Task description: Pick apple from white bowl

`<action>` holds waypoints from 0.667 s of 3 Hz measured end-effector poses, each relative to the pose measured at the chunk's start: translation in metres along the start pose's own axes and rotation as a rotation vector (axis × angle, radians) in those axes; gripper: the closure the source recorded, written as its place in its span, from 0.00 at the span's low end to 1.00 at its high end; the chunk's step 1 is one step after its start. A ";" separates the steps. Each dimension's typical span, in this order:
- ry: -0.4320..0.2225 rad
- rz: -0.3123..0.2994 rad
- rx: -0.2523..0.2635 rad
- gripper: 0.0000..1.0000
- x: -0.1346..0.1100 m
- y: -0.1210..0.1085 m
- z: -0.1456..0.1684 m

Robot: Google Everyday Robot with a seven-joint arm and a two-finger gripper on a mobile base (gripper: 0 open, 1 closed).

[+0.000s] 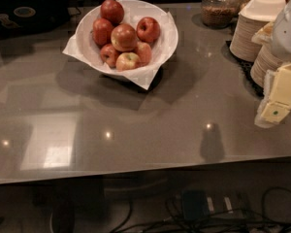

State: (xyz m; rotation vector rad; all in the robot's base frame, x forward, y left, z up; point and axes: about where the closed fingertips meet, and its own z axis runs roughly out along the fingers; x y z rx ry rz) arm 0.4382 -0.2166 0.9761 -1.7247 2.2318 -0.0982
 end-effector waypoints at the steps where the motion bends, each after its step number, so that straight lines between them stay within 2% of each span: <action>1: -0.008 -0.001 0.010 0.00 -0.003 -0.002 0.000; 2: -0.077 0.020 0.032 0.00 -0.015 -0.015 0.007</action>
Offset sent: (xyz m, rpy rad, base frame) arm 0.0481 0.0253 -0.0057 0.1803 -0.0922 -0.0190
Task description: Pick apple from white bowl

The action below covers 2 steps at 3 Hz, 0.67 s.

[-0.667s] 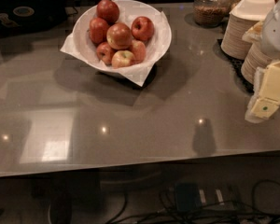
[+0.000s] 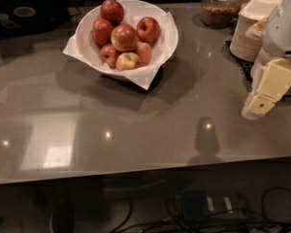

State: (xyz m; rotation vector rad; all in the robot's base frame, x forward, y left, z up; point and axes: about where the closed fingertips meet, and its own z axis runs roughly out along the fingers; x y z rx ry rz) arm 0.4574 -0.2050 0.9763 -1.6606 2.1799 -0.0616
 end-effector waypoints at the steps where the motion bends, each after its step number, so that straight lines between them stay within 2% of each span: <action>1: -0.094 0.032 0.029 0.00 -0.024 -0.022 0.016; 2: -0.192 0.072 0.056 0.00 -0.052 -0.049 0.034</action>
Offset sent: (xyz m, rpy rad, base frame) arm 0.1146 0.0648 -0.0039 0.3108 -0.1547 -0.0593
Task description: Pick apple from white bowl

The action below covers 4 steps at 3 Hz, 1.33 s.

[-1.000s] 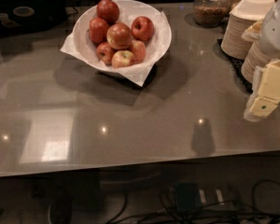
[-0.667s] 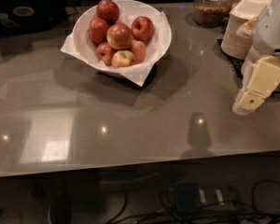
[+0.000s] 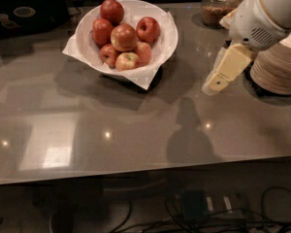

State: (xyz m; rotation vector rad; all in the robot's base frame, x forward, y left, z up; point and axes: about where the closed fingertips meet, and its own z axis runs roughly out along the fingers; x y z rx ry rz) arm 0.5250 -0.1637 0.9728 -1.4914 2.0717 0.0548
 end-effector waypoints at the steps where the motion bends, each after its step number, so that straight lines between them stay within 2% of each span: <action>1: -0.076 0.032 0.010 0.00 -0.028 -0.020 0.025; 4: -0.219 0.023 -0.030 0.00 -0.115 -0.057 0.091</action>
Offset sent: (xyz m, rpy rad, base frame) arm 0.1029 0.0875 -0.0100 0.2009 -0.0410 0.0215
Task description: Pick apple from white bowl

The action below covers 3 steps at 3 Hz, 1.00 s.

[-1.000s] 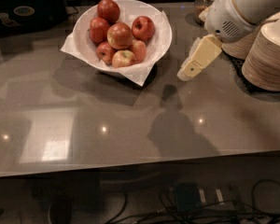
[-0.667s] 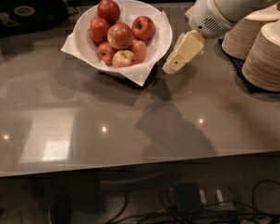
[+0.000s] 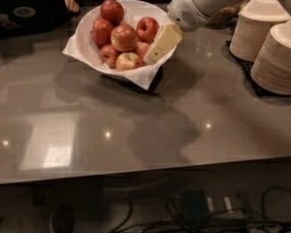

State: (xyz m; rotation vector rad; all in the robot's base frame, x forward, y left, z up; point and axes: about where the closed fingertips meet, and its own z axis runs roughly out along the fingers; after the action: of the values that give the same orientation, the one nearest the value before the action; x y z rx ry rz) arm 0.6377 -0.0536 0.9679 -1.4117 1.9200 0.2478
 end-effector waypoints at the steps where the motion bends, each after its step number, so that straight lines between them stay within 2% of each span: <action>1: -0.078 -0.016 0.007 0.00 -0.043 -0.025 0.045; 2: -0.079 -0.016 0.007 0.00 -0.043 -0.025 0.046; 3: -0.111 -0.019 0.004 0.00 -0.051 -0.027 0.059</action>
Offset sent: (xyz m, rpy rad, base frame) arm 0.0779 0.0675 0.0041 0.1014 -0.0841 0.0249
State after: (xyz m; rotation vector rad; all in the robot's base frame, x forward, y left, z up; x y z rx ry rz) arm 0.6948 0.0062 0.9654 -1.3836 1.8156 0.3072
